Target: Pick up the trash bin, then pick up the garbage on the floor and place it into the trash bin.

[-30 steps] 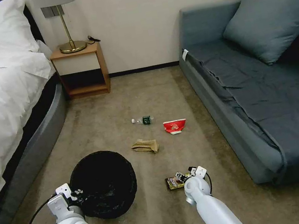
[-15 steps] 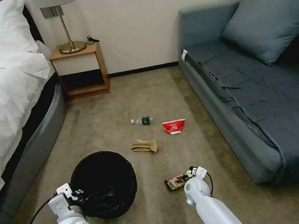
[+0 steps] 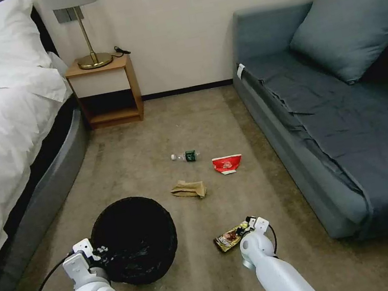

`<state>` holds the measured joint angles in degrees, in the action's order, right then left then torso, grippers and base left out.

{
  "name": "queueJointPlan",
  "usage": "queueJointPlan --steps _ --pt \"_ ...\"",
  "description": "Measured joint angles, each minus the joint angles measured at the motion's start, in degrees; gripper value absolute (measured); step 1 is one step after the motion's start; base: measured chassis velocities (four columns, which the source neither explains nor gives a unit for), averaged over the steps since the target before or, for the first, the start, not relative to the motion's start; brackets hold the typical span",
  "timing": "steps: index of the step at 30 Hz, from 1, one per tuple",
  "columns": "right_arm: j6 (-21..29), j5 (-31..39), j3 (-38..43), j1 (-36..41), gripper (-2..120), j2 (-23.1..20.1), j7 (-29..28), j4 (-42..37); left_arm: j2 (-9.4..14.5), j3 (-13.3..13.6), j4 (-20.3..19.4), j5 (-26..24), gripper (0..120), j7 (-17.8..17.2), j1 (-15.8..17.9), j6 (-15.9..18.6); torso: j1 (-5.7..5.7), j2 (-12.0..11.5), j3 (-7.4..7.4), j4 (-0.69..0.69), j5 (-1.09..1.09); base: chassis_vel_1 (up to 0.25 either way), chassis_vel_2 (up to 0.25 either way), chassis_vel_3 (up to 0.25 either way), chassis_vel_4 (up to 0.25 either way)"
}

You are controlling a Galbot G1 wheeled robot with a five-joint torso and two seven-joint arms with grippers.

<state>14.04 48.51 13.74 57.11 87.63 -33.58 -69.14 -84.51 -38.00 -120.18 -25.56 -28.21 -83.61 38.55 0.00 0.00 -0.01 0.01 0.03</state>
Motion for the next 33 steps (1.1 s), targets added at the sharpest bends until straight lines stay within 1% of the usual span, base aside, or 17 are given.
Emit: queueJointPlan --steps 4,5,6,9,10,11,14,16,17,19,21,22,24,26,27,30,33 --pt "0.38 -0.37 -0.69 3.3 0 -3.93 -0.48 -10.16 -0.04 0.74 -0.13 0.03 2 0.0 0.14 -0.1 0.0 0.0 0.0 0.01 0.0 0.0 0.0 0.0 0.0" --pt "0.41 -0.52 -0.95 4.4 0 -5.15 -0.37 -13.74 -0.03 0.95 -0.13 0.03 2 -0.01 0.15 -0.13 0.0 0.0 0.0 -0.02 -0.02 0.0 0.0 0.0 0.0" --pt "0.41 -0.52 -0.95 4.4 0 -5.15 -0.37 -13.74 -0.03 0.95 -0.13 0.03 2 -0.01 0.15 -0.13 0.0 0.0 0.0 -0.02 -0.02 0.0 0.0 0.0 0.0" --pt "0.89 0.76 -2.19 6.84 0 -8.23 0.2 -25.63 -0.02 1.77 -0.14 -0.02 2 0.06 0.23 -0.16 0.0 0.0 0.0 -0.01 -0.02 0.0 0.0 0.0 0.0" --pt "1.25 2.7 -3.33 7.65 0 -9.7 0.23 -31.99 -0.05 2.0 -0.1 0.0 2 0.0 0.27 -0.18 0.0 0.0 0.0 -0.03 -0.01 0.0 0.0 0.0 0.0" --pt "1.25 2.7 -3.33 7.65 0 -9.7 0.23 -31.99 -0.05 2.0 -0.1 0.0 2 0.0 0.27 -0.18 0.0 0.0 0.0 -0.03 -0.01 0.0 0.0 0.0 0.0" --pt "1.7 7.22 -7.14 7.44 0 -12.31 -0.1 -45.43 -0.19 3.12 0.1 0.06 2 0.0 0.28 -0.18 0.0 0.0 0.01 0.0 -0.03 0.0 0.0 0.0 0.0" --pt "1.77 9.61 -10.64 6.22 0 -13.52 -0.44 -51.5 -0.21 3.72 0.12 0.06 2 0.01 0.21 -0.18 0.0 0.0 0.01 -0.01 -0.04 0.0 0.0 0.0 0.0" --pt "1.77 9.61 -10.64 6.22 0 -13.52 -0.44 -51.5 -0.21 3.72 0.12 0.06 2 0.01 0.21 -0.18 0.0 0.0 0.01 -0.01 -0.04 0.0 0.0 0.0 0.0" --pt "1.82 11.09 -14.95 4.96 0 -14.34 -0.8 -54.47 -0.2 4.17 0.12 0.01 2 0.03 0.12 -0.22 0.0 0.0 0.01 -0.01 -0.03 0.0 0.0 0.0 0.0" --pt "1.78 11.27 -20.14 3.43 0 -14.83 -1.04 -54.7 -0.19 4.49 0.03 -0.08 2 0.05 -0.08 -0.23 0.0 0.0 0.01 -0.01 -0.03 0.0 0.0 0.0 0.0" --pt "1.78 11.27 -20.14 3.43 0 -14.83 -1.04 -54.7 -0.19 4.49 0.03 -0.08 2 0.05 -0.08 -0.23 0.0 0.0 0.01 -0.01 -0.03 0.0 0.0 0.0 0.0" --pt "0.94 10.04 -24.98 1.96 0 -14.85 -1.23 -52.07 -0.32 4.71 -0.25 -0.22 2 0.08 -0.29 -0.23 0.0 0.0 0.01 -0.01 -0.03 0.0 0.0 0.0 0.0" --pt "-0.7 7.34 -30.25 0.36 0 -14.31 -1.22 -47.42 -0.63 4.91 -0.61 -0.3 2 0.11 -0.52 -0.23 0.0 0.0 0.01 -0.01 -0.03 0.0 0.0 0.0 0.0" --pt "-0.7 7.34 -30.25 0.36 0 -14.31 -1.22 -47.42 -0.63 4.91 -0.61 -0.3 2 0.11 -0.52 -0.23 0.0 0.0 0.01 -0.01 -0.03 0.0 0.0 0.0 0.0" --pt "-2.54 3.17 -36.02 -1.76 0 -13.06 -1.11 -40.41 -1.02 5.03 -1.26 -0.3 2 0.11 -0.86 -0.17 0.0 0.0 0.01 0.0 -0.03 0.0 0.0 0.0 0.0" --pt "-3.15 0.83 -37.83 -2.46 0 -12.63 -0.7 -37.74 -1.14 5.08 -1.7 -0.3 2 0.12 -1.08 -0.12 0.0 0.0 0.01 0.0 -0.03 0.0 0.0 0.0 0.0"
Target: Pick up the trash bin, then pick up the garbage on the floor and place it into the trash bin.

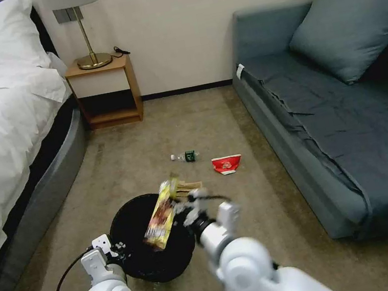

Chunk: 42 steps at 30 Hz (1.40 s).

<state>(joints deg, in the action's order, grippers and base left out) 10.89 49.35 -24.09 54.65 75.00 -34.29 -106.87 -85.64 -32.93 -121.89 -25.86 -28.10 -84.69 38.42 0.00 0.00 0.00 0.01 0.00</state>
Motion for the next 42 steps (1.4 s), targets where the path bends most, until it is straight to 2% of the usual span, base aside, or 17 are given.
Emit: queueJointPlan --steps 3,6,7,11,12,14,18,21,22,25,27,28,29,30,31,33,42 --pt "-0.35 -1.5 -1.26 -0.23 5 0.03 0.49 1.03 -0.09 0.0 -0.23 0.0 2 0.01 -0.12 0.02 0.0 0.0 0.0 0.0 0.0 0.0 0.0 0.0 0.0" --pt "-0.16 -1.66 -1.79 0.12 20 -0.44 1.0 0.07 -0.15 -0.01 -0.24 0.0 2 0.02 -0.13 0.04 0.0 0.0 0.0 -0.01 0.0 0.0 0.0 0.0 0.0" --pt "-0.16 -1.66 -1.79 0.12 20 -0.44 1.0 0.07 -0.15 -0.01 -0.24 0.0 2 0.02 -0.13 0.04 0.0 0.0 0.0 -0.01 0.0 0.0 0.0 0.0 0.0" --pt "-0.14 -2.15 -1.33 0.82 39 -1.11 2.05 -1.52 -0.17 -0.01 -0.23 0.0 2 0.05 -0.01 0.04 0.0 0.0 0.0 0.0 0.0 0.0 0.0 0.0 0.0" --pt "-0.14 -2.15 -1.33 0.82 39 -1.11 2.05 -1.52 -0.17 -0.01 -0.23 0.0 2 0.05 -0.01 0.04 0.0 0.0 0.0 0.0 0.0 0.0 0.0 0.0 0.0" --pt "-1.2 -4.36 0.29 1.54 47 -1.5 3.76 -2.74 -0.17 -0.14 -0.29 0.0 2 0.08 0.05 0.02 0.0 0.0 0.0 0.0 0.0 0.0 0.0 0.0 0.0" --pt "-5.55 -10.58 6.09 3.44 60 -2.76 8.86 -5.49 -0.12 -0.86 -1.01 0.08 2 0.11 0.09 -0.43 0.0 0.0 0.0 0.01 0.01 0.0 0.0 0.0 0.0" --pt "-11.86 -18.02 16.36 6.62 73 -4.43 15.68 -9.36 0.03 -1.83 -1.92 0.08 2 0.17 0.08 -0.7 0.0 0.0 0.0 -0.01 0.02 0.0 0.0 0.0 0.0" --pt "-11.86 -18.02 16.36 6.62 73 -4.43 15.68 -9.36 0.03 -1.83 -1.92 0.08 2 0.17 0.08 -0.7 0.0 0.0 0.0 -0.01 0.02 0.0 0.0 0.0 0.0" --pt "-15.94 -23.37 26.44 11.26 88 -5.89 18.5 -15.81 0.04 -2.87 -2.38 0.08 2 0.17 0.08 -1.04 0.0 0.0 0.0 -0.01 0.01 0.0 0.0 0.0 0.0" --pt "-15.85 -25.72 29.36 13.47 92 -5.9 18.19 -17.97 0.01 -3.08 -2.42 0.08 2 0.18 0.09 -1.14 0.0 0.0 0.0 0.0 0.01 0.0 0.0 0.0 0.0" --pt "-14.69 -30.53 32.71 16.58 97 -5.41 16.54 -20.11 -0.05 -3.25 -2.42 0.1 2 0.18 0.13 -1.2 0.0 0.0 0.0 0.0 0.01 0.0 0.0 0.0 0.0" --pt "-13.17 -35.5 35.26 19.15 99 -4.7 14.85 -21.31 -0.08 -3.34 -2.43 0.12 2 0.18 0.14 -1.28 0.0 0.0 0.0 -0.01 0.01 0.0 0.0 0.0 0.0" --pt "-13.17 -35.5 35.26 19.15 99 -4.7 14.85 -21.31 -0.08 -3.34 -2.43 0.12 2 0.18 0.14 -1.28 0.0 0.0 0.0 -0.01 0.01 0.0 0.0 0.0 0.0" --pt "-12.33 -40.3 37.57 21.9 99 -3.84 13.45 -22.18 -0.11 -3.38 -2.46 0.14 2 0.2 0.14 -1.35 0.0 0.0 0.0 -0.01 0.01 0.0 0.0 0.0 0.0" --pt "-11.66 -45.3 39.85 25.82 100 -2.58 11.4 -23.52 -0.12 -3.49 -2.49 0.19 2 0.22 0.08 -1.57 0.0 0.01 0.0 -0.02 0.01 0.0 0.0 0.0 0.0" --pt "-14.87 -49.6 39.89 32.41 100 0.11 11.11 -23.32 0.03 -4.54 -3.19 0.24 2 0.27 0.02 -1.84 0.0 0.0 0.0 -0.01 0.0 0.0 0.0 0.0 0.0"
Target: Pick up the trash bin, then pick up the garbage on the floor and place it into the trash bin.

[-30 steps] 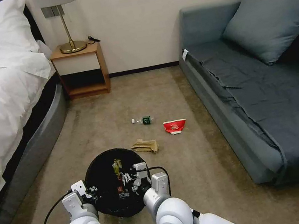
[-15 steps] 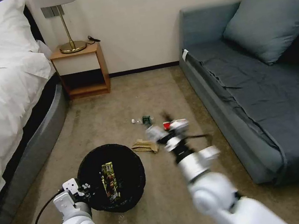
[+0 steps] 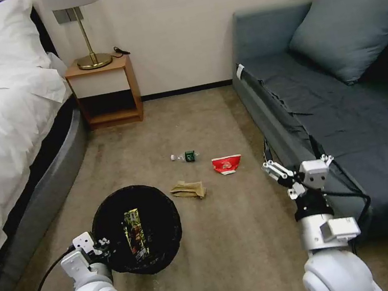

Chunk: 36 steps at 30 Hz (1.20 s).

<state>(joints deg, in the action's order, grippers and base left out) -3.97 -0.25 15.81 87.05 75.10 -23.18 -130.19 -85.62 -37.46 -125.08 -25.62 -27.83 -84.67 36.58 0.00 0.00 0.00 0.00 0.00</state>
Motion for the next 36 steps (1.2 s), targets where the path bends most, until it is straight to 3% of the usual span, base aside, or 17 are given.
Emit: queueJointPlan --steps 12,36 --pt "-1.16 0.3 -0.78 -0.43 100 0.37 1.04 1.11 0.04 -0.51 -0.09 -0.07 2 0.04 0.18 0.0 0.0 0.0 0.0 0.01 0.0 -0.031 0.025 0.025 -0.025" --pt "-1.43 1.28 -1.97 -2.25 100 -0.1 1.22 3.32 -0.1 -0.82 0.59 -0.03 2 0.07 0.51 -0.05 0.0 0.0 0.0 0.0 0.0 -0.164 0.159 0.158 -0.164"
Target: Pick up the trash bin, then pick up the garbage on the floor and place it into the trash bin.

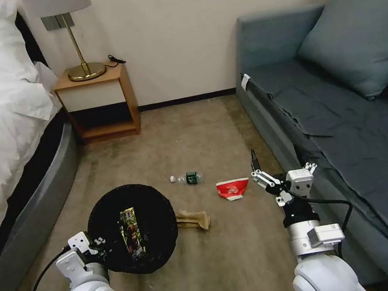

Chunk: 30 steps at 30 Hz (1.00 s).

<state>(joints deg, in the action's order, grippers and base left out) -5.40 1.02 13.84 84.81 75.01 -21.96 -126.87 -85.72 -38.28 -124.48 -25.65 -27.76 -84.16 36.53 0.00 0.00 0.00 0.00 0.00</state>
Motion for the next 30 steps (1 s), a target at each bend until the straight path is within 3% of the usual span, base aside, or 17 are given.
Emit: queueJointPlan --steps 14,25,29,30 --pt "-0.39 0.25 -0.53 -1.16 100 -0.28 0.33 1.72 -0.1 -0.65 0.01 -0.04 2 -0.02 0.17 -0.16 0.0 0.0 0.0 0.0 0.0 -0.141 0.138 0.143 -0.132" --pt "-1.23 2.12 -1.29 -4.2 100 -1.66 2.04 4.96 -0.2 -0.84 0.65 -0.03 2 -0.02 0.58 -0.25 0.0 0.0 0.01 -0.01 0.0 -0.014 0.015 0.017 -0.014" --pt "-2.04 4.45 -2.23 -10.62 100 -6.61 7.04 12.13 -0.13 -0.95 1.07 -0.09 2 -0.02 0.89 -0.26 0.0 0.0 0.0 0.01 0.02 0.0 0.0 0.0 0.0" --pt "-2.08 5.15 -3.53 -14.71 100 -10.47 8.67 16.61 -0.21 -1.01 1.32 -0.09 2 -0.02 0.93 -0.32 0.0 0.0 0.0 0.01 0.02 0.0 0.0 0.0 0.0"
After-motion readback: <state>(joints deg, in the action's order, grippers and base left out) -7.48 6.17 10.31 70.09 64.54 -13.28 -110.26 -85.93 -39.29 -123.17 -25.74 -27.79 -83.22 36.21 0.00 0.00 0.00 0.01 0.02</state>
